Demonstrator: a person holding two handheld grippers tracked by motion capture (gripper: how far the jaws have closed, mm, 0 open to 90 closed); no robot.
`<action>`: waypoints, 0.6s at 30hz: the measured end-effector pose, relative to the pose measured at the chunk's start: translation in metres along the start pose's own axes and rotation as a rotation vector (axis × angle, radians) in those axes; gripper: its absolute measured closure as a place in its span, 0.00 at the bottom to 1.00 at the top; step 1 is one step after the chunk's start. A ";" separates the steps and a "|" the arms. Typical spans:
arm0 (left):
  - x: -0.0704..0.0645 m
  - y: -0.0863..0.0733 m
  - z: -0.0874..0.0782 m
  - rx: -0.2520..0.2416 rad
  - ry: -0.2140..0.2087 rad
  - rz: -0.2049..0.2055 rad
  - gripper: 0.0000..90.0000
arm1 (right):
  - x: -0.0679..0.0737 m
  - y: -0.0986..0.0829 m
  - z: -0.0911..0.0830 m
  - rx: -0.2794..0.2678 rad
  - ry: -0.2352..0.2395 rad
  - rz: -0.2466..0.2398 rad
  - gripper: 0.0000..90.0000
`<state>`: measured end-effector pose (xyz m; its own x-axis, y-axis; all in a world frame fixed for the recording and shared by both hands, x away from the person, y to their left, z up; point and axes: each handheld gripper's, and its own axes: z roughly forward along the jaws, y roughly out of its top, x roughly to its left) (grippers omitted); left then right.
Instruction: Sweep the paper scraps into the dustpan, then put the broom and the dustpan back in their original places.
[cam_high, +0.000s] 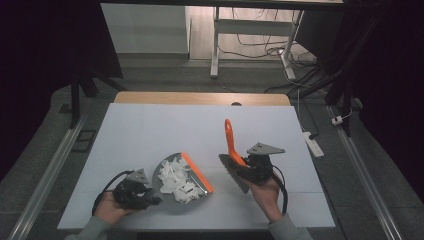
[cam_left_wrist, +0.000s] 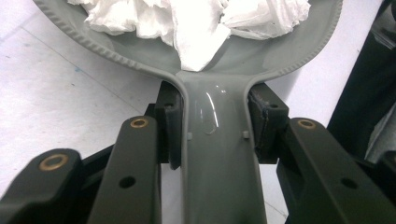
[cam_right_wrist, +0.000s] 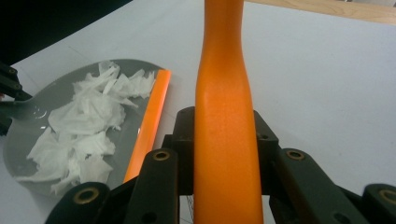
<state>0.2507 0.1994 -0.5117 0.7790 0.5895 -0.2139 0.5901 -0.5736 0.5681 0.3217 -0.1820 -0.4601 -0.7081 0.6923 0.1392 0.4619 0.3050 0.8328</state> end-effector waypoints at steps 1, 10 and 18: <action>-0.001 0.000 -0.001 -0.008 0.005 -0.005 0.69 | -0.001 -0.001 -0.001 -0.004 0.003 -0.002 0.79; -0.002 0.002 -0.010 -0.071 0.050 -0.043 0.69 | -0.007 -0.012 -0.018 0.002 0.006 -0.022 0.79; 0.003 0.000 -0.015 -0.095 0.078 -0.094 0.69 | -0.018 -0.018 -0.027 0.011 0.005 -0.008 0.78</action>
<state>0.2494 0.2095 -0.5008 0.7002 0.6826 -0.2092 0.6339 -0.4597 0.6219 0.3120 -0.2178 -0.4635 -0.7148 0.6862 0.1350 0.4618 0.3182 0.8279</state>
